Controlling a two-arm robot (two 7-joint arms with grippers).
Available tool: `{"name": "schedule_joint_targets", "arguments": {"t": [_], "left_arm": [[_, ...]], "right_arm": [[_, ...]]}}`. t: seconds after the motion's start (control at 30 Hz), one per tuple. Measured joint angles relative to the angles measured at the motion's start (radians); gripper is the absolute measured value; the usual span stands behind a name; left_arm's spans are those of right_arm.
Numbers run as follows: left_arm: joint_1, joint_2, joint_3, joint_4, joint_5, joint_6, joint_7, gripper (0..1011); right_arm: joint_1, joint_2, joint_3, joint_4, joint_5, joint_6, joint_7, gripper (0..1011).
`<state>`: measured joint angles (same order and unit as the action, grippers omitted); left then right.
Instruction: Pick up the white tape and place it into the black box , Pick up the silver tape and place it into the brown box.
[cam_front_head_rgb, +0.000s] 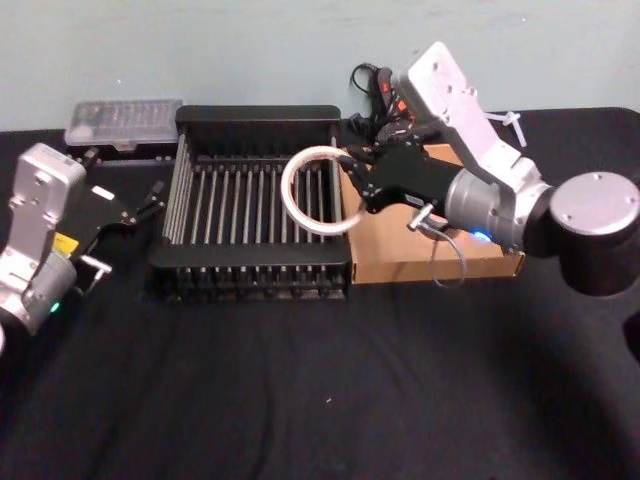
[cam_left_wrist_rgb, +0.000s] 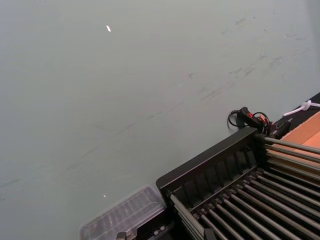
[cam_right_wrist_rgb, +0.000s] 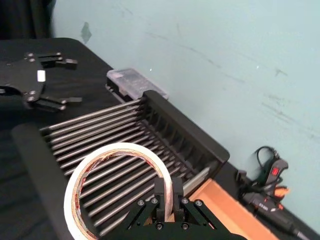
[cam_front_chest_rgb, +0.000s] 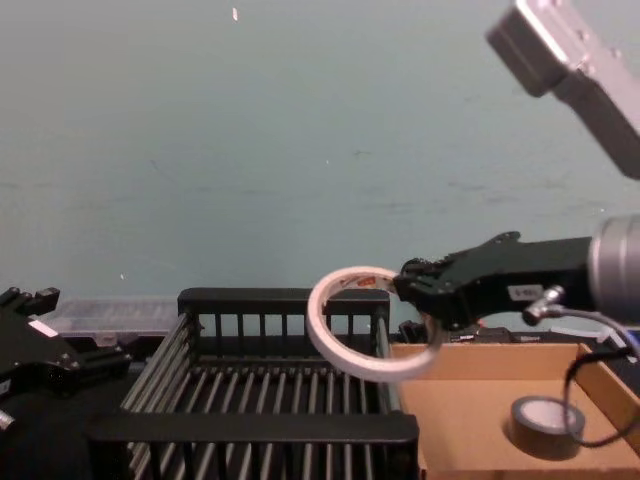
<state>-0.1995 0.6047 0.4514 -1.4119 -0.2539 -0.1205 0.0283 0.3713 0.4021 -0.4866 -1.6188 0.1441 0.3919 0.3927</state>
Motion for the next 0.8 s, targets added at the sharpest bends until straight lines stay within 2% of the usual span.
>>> {"name": "schedule_joint_targets", "arguments": {"t": [0.17, 0.2, 0.4, 0.63, 0.8], "left_arm": [[0.0, 0.0, 0.0, 0.0, 0.0, 0.0, 0.0, 1001], [0.0, 0.0, 0.0, 0.0, 0.0, 0.0, 0.0, 1002], [0.0, 0.0, 0.0, 0.0, 0.0, 0.0, 0.0, 1001], [0.0, 0.0, 0.0, 0.0, 0.0, 0.0, 0.0, 1001], [0.0, 0.0, 0.0, 0.0, 0.0, 0.0, 0.0, 1001]], "right_arm": [[0.053, -0.051, -0.02, 0.106, -0.051, -0.065, -0.012, 95], [0.053, -0.051, -0.02, 0.106, -0.051, -0.065, -0.012, 95], [0.107, -0.118, -0.044, 0.243, -0.107, -0.145, -0.033, 95], [0.142, -0.17, -0.055, 0.352, -0.138, -0.2, -0.036, 95], [0.155, -0.194, -0.057, 0.398, -0.153, -0.218, -0.033, 95]]}}
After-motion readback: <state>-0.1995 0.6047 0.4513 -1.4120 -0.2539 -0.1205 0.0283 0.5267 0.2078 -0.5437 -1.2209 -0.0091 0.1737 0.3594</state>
